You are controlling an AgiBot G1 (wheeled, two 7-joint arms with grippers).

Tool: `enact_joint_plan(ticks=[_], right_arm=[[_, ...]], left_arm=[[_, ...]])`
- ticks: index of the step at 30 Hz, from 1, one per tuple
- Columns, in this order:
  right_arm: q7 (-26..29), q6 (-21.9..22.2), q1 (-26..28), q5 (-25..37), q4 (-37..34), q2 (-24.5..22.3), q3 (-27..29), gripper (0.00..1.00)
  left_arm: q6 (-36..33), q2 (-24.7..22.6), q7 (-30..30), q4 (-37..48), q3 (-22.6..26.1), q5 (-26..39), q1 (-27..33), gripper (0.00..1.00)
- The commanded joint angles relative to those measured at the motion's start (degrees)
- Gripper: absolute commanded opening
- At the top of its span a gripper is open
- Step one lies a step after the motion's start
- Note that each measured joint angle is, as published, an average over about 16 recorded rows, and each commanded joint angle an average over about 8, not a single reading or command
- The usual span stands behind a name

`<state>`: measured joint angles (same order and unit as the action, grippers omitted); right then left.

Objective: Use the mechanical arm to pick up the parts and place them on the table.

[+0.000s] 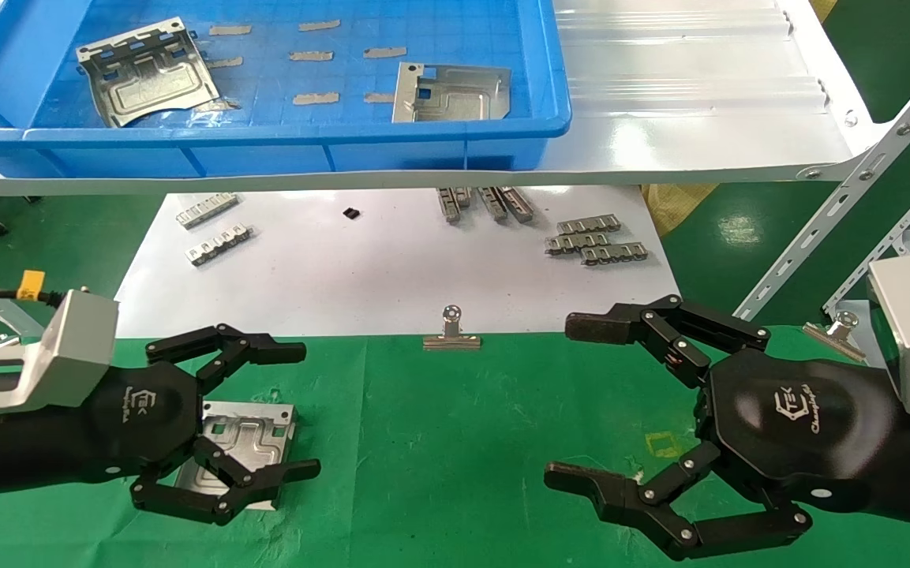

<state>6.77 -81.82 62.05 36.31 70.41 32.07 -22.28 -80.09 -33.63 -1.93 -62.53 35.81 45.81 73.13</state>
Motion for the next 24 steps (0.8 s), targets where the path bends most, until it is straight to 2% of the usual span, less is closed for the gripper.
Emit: enact_joint_plan(ticks=[1,24], right_arm=[[0.00,0.00,0.00,0.00,0.00,0.00,0.00,1.00],[0.00,0.00,0.00,0.00,0.00,0.00,0.00,1.00]], left_arm=[[-0.36,-0.09,-0.57,-0.72,-1.29,-0.26,-0.75,1.00],[-4.54,-1.12,-7.15,-8.95,-16.03,-3.20,-9.37,1.00]])
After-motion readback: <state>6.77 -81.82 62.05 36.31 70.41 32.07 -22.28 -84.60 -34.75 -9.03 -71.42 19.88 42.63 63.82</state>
